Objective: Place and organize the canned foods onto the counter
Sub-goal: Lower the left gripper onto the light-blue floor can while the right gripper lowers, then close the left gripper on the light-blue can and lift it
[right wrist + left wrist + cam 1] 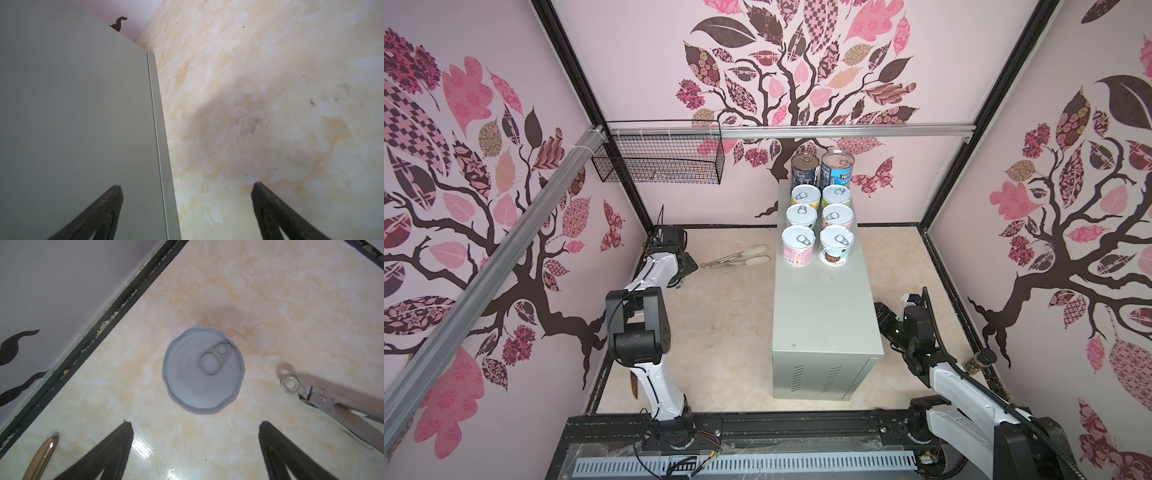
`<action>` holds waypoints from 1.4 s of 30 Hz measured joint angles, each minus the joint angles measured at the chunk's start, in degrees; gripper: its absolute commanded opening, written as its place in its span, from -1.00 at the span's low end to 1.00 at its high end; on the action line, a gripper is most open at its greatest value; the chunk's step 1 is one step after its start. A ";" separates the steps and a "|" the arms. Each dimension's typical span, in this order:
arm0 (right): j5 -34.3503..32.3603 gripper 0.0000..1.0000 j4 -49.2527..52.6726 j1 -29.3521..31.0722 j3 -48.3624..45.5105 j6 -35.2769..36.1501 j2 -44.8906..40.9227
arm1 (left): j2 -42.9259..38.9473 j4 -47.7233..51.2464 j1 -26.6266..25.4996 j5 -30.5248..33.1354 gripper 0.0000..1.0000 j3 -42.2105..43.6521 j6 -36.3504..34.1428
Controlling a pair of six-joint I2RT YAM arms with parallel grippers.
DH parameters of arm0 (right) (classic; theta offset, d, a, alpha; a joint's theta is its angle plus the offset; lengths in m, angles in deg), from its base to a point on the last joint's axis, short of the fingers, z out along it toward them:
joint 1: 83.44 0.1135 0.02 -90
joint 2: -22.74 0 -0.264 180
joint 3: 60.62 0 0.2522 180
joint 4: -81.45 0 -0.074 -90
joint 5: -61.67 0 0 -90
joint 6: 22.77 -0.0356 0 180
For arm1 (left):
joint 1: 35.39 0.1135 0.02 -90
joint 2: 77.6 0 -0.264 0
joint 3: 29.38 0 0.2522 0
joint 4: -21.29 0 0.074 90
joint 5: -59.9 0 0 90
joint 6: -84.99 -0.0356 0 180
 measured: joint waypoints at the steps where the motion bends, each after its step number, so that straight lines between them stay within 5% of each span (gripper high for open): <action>1: 0.48 1.00 -0.48 0.02 0.00 -0.33 0.07 | 0.72 -0.26 0.04 -0.07 0.96 -0.74 -0.33; 42: 5.64 1.00 -5.66 0.59 0.04 -1.88 4.37 | 14.16 -3.91 3.21 -1.90 0.83 -8.02 -4.37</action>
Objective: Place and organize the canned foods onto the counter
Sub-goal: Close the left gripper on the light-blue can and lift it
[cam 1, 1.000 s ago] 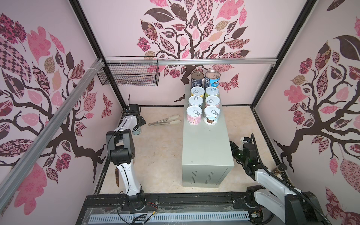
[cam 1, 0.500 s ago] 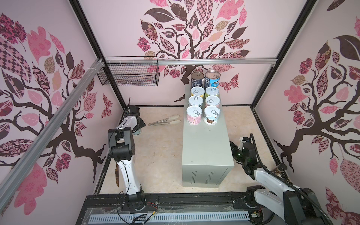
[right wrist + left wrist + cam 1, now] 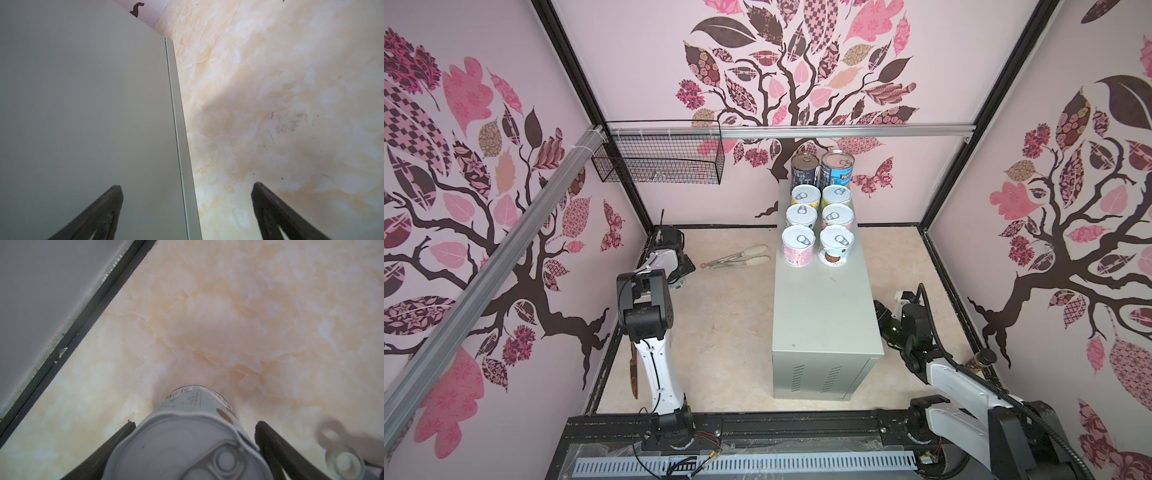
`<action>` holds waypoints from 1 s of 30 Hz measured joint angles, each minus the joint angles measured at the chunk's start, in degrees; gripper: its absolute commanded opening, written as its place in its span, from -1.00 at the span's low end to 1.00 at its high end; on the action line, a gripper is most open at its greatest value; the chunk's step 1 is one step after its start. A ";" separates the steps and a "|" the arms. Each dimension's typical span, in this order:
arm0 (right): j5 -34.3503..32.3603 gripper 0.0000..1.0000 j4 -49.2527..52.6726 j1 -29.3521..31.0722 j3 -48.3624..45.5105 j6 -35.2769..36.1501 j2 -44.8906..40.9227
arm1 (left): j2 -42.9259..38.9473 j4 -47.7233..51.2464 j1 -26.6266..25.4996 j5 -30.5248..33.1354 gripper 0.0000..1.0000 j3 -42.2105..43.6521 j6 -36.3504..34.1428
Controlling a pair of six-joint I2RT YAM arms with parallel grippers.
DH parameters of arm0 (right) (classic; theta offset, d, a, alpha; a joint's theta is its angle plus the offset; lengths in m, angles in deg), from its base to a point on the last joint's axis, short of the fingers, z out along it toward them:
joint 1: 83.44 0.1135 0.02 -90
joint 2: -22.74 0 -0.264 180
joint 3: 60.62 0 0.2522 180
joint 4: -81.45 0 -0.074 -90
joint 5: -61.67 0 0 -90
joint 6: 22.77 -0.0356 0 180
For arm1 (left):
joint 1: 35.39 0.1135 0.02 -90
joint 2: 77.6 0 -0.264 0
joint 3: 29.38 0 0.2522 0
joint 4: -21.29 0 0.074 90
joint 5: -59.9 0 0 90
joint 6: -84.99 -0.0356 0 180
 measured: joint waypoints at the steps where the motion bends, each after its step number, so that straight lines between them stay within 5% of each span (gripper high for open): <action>1: 0.00 1.00 0.00 0.00 0.00 0.00 0.00 | 0.09 -0.02 0.00 0.00 0.83 0.00 0.00; 9: 0.02 1.00 -0.02 0.00 0.00 0.00 0.00 | 1.27 0.09 0.00 -0.39 0.74 0.00 0.13; 23: 0.02 1.00 0.09 0.00 0.00 0.00 -0.90 | 0.74 1.49 0.09 -0.76 0.23 0.09 0.31; 30: 0.02 1.00 0.11 0.00 0.00 0.02 -2.67 | -6.88 1.66 -1.42 -1.40 0.21 5.05 0.52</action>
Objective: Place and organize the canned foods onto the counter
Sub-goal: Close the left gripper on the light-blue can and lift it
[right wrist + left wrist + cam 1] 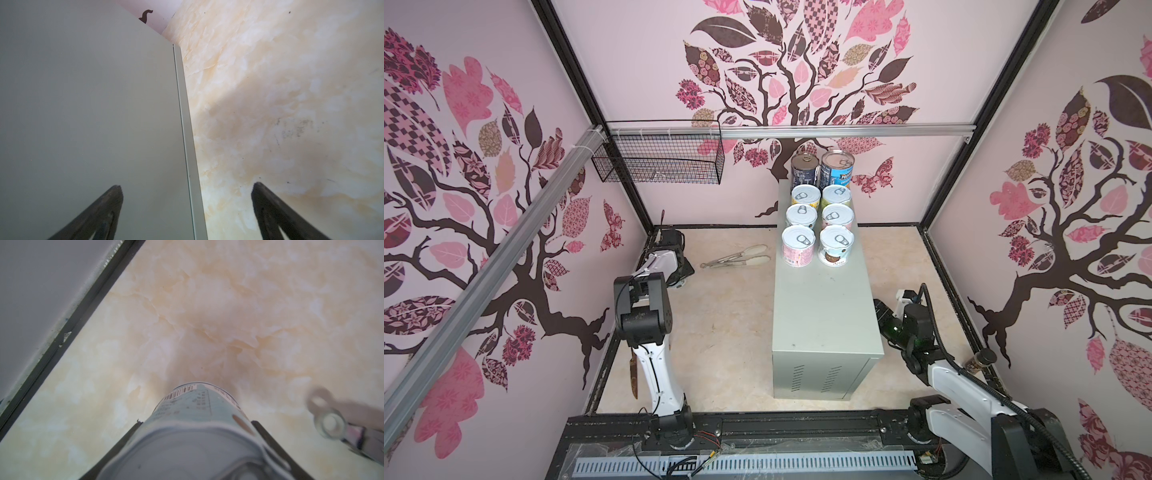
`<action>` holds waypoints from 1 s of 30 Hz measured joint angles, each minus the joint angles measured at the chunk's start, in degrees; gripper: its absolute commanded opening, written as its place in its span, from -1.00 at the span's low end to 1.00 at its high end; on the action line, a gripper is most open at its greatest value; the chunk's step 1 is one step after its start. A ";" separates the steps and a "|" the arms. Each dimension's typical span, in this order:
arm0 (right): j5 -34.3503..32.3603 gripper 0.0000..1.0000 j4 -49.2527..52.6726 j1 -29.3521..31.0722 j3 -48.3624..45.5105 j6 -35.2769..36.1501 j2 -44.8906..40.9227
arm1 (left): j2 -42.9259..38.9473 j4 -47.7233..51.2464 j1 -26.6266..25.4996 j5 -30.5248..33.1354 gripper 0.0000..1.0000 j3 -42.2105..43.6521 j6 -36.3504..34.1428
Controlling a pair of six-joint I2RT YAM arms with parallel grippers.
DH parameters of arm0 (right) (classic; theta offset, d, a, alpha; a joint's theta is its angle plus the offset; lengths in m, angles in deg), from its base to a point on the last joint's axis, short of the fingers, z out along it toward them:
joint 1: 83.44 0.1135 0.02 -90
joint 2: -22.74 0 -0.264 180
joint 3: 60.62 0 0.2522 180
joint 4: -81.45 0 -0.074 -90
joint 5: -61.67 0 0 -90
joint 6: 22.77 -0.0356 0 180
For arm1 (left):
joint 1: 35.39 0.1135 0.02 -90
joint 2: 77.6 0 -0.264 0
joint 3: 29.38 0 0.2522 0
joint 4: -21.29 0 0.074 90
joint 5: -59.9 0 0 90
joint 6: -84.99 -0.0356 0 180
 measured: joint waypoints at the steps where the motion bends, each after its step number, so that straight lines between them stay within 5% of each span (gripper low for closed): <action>1: 0.00 0.99 0.04 0.00 0.00 0.02 -0.28 | -1.81 -0.20 -0.59 -0.02 0.21 0.98 0.07; 19: -0.02 1.00 1.49 0.00 0.00 1.07 -3.67 | -25.44 3.15 -7.96 -5.55 0.18 4.66 3.72; 30: -0.02 1.00 2.56 0.00 -0.02 1.44 -4.76 | -33.75 14.27 -18.69 -3.85 0.18 1.03 -1.77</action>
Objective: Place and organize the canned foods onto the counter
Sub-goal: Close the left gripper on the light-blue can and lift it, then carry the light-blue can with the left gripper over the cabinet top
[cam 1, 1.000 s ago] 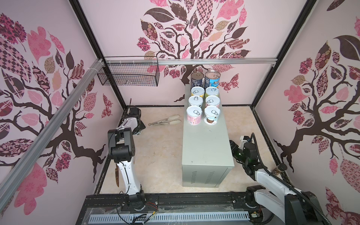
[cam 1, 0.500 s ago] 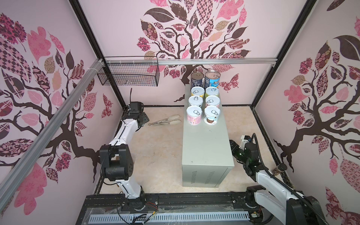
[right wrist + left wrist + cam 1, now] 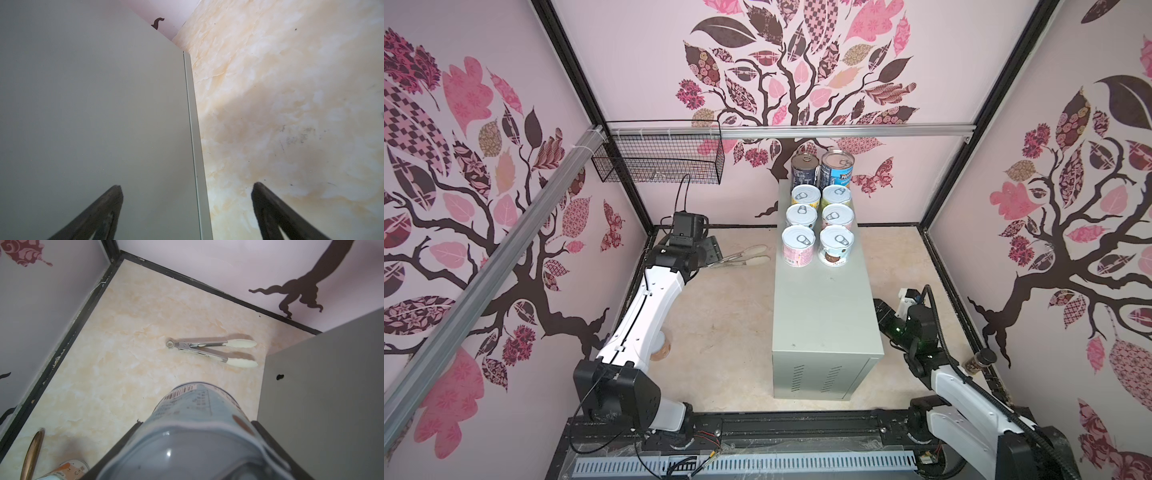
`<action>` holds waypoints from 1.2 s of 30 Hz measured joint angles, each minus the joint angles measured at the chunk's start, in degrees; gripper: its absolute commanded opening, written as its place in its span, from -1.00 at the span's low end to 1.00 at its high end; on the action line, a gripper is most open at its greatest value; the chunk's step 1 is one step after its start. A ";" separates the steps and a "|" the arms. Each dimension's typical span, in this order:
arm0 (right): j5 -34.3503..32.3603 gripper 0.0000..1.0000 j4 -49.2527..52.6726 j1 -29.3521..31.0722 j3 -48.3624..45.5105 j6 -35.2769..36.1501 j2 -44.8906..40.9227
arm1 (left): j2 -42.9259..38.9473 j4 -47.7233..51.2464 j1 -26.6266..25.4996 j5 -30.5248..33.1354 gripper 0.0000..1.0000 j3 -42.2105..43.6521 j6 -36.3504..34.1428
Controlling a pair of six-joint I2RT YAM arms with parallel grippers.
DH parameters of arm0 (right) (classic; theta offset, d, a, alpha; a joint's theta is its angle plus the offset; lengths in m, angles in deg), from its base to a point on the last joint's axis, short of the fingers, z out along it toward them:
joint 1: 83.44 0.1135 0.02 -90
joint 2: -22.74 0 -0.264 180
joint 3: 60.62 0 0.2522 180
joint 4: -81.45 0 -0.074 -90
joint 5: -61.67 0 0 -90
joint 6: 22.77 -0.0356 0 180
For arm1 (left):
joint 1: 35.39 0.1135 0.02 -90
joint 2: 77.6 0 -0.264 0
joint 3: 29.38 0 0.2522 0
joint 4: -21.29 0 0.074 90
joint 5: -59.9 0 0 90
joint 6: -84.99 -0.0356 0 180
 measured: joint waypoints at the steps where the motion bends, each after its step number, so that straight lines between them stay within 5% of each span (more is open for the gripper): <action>1: 0.00 0.99 0.02 0.00 0.02 0.07 -0.04 | -0.42 1.25 -0.79 0.07 0.18 -0.85 -0.48; 18: -0.02 1.00 1.29 0.00 0.02 1.25 -0.37 | -4.39 20.44 -17.81 -3.04 0.15 -24.35 -7.50; 36: -0.22 1.00 1.60 0.00 0.02 1.66 1.16 | 3.04 34.16 -50.07 5.25 0.15 -43.93 -10.05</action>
